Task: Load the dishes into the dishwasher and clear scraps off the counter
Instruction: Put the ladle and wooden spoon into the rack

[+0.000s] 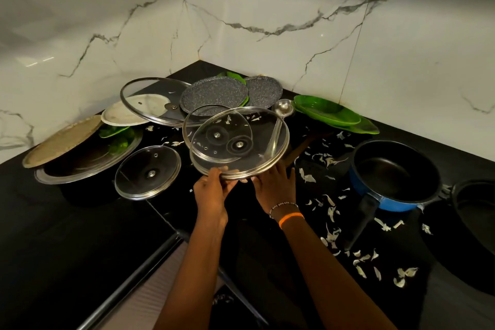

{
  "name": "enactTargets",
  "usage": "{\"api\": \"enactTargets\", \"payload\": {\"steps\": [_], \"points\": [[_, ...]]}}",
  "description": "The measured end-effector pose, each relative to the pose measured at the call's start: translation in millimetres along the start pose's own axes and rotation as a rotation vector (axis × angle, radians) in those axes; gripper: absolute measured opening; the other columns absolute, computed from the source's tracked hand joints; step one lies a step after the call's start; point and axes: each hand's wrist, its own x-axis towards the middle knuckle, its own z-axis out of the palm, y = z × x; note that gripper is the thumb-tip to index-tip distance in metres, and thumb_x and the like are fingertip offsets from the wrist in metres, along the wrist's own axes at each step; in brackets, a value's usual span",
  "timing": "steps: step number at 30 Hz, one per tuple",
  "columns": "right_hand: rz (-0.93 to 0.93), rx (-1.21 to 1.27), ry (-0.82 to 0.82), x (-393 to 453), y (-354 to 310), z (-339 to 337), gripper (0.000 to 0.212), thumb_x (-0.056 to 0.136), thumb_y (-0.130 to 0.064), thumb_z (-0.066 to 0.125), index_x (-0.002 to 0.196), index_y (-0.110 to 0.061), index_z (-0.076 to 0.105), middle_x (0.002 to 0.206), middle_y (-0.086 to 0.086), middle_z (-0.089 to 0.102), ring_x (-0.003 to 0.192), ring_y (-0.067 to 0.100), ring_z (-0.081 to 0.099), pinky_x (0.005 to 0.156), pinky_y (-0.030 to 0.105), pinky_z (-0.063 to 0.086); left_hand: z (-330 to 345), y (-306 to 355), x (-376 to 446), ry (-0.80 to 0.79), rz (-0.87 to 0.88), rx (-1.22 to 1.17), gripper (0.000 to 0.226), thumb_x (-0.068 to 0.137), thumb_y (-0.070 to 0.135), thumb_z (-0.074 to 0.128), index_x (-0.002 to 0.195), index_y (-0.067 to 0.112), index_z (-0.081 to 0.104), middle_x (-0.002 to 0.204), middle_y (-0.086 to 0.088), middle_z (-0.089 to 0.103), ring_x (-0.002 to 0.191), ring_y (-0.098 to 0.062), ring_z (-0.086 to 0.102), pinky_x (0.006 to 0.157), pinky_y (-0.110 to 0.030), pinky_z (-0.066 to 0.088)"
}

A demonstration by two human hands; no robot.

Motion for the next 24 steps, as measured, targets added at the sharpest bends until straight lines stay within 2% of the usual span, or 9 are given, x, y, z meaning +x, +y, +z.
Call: {"api": "enactTargets", "payload": {"steps": [3, 6, 9, 11, 13, 15, 18, 21, 24], "points": [[0.095, -0.046, 0.106, -15.4, 13.5, 0.1, 0.048, 0.091, -0.023, 0.047, 0.136, -0.010, 0.036, 0.147, 0.012, 0.032, 0.140, 0.029, 0.024, 0.115, 0.047, 0.021, 0.8, -2.3, -2.6, -0.004, 0.008, 0.020, 0.017, 0.088, 0.001, 0.052, 0.072, 0.004, 0.057, 0.050, 0.000, 0.067, 0.050, -0.006, 0.066, 0.047, -0.015, 0.051], [0.203, -0.101, 0.182, -27.5, 26.8, -4.2, 0.038, 0.090, -0.015, 0.049, 0.127, -0.008, 0.045, 0.136, 0.013, 0.043, 0.132, 0.032, 0.036, 0.109, 0.047, 0.031, -1.3, -6.4, -0.5, -0.005, 0.014, 0.063, 0.014, 0.088, 0.002, 0.052, 0.076, 0.006, 0.057, 0.053, 0.000, 0.068, 0.053, -0.006, 0.067, 0.053, -0.016, 0.054], [0.314, -0.223, 0.210, -32.1, 35.8, -11.2, 0.035, 0.087, -0.017, 0.056, 0.121, -0.010, 0.051, 0.122, 0.010, 0.054, 0.116, 0.029, 0.050, 0.094, 0.050, 0.042, -3.8, -10.8, 4.0, 0.007, 0.018, 0.125, 0.009, 0.087, 0.003, 0.053, 0.081, 0.005, 0.058, 0.064, -0.004, 0.068, 0.056, -0.006, 0.067, 0.055, -0.017, 0.056], [0.415, -0.265, 0.238, -30.1, 41.4, -16.1, 0.033, 0.081, -0.020, 0.064, 0.111, -0.011, 0.054, 0.108, 0.009, 0.058, 0.103, 0.029, 0.055, 0.081, 0.050, 0.046, -5.7, -14.6, 6.4, -0.004, 0.036, 0.167, 0.008, 0.086, 0.003, 0.053, 0.083, 0.005, 0.060, 0.073, -0.008, 0.068, 0.063, -0.012, 0.068, 0.059, -0.021, 0.058], [0.478, -0.259, 0.285, -27.2, 46.5, -20.1, 0.033, 0.074, -0.021, 0.071, 0.101, -0.011, 0.055, 0.098, 0.010, 0.058, 0.093, 0.030, 0.056, 0.072, 0.050, 0.047, -7.8, -17.6, 5.8, -0.029, 0.062, 0.208, 0.011, 0.086, 0.001, 0.054, 0.082, 0.007, 0.062, 0.067, -0.005, 0.071, 0.065, -0.015, 0.070, 0.060, -0.024, 0.058], [0.502, -0.161, 0.289, -21.5, 47.2, -22.1, 0.029, 0.081, -0.017, 0.061, 0.108, -0.008, 0.054, 0.107, 0.015, 0.054, 0.101, 0.033, 0.053, 0.079, 0.054, 0.044, -9.6, -20.1, 3.5, -0.046, 0.082, 0.257, 0.013, 0.086, 0.001, 0.053, 0.082, 0.009, 0.062, 0.063, -0.001, 0.072, 0.065, -0.015, 0.070, 0.056, -0.023, 0.056], [0.557, -0.136, 0.286, -13.2, 43.0, -22.7, 0.031, 0.090, -0.010, 0.045, 0.120, -0.006, 0.050, 0.121, 0.016, 0.047, 0.111, 0.035, 0.046, 0.087, 0.057, 0.040, -11.3, -25.1, 1.6, -0.055, 0.087, 0.324, 0.015, 0.087, 0.003, 0.052, 0.080, 0.010, 0.064, 0.070, -0.006, 0.072, 0.073, -0.022, 0.070, 0.062, -0.028, 0.055], [0.565, -0.157, 0.219, -8.2, 44.8, -22.1, 0.035, 0.092, -0.008, 0.040, 0.126, -0.007, 0.048, 0.128, 0.013, 0.042, 0.118, 0.035, 0.040, 0.092, 0.057, 0.037, -11.2, -27.1, 2.2, -0.059, 0.078, 0.362, 0.014, 0.087, 0.004, 0.052, 0.081, 0.010, 0.064, 0.084, -0.016, 0.071, 0.081, -0.027, 0.069, 0.070, -0.034, 0.057], [0.587, -0.156, 0.212, -1.2, 50.5, -28.4, 0.030, 0.094, -0.015, 0.041, 0.121, -0.010, 0.054, 0.129, 0.010, 0.047, 0.120, 0.034, 0.040, 0.096, 0.054, 0.034, -10.8, -26.6, 1.6, -0.053, 0.054, 0.353, 0.015, 0.088, 0.005, 0.051, 0.081, 0.011, 0.063, 0.089, -0.017, 0.071, 0.084, -0.027, 0.068, 0.072, -0.034, 0.056]]}}
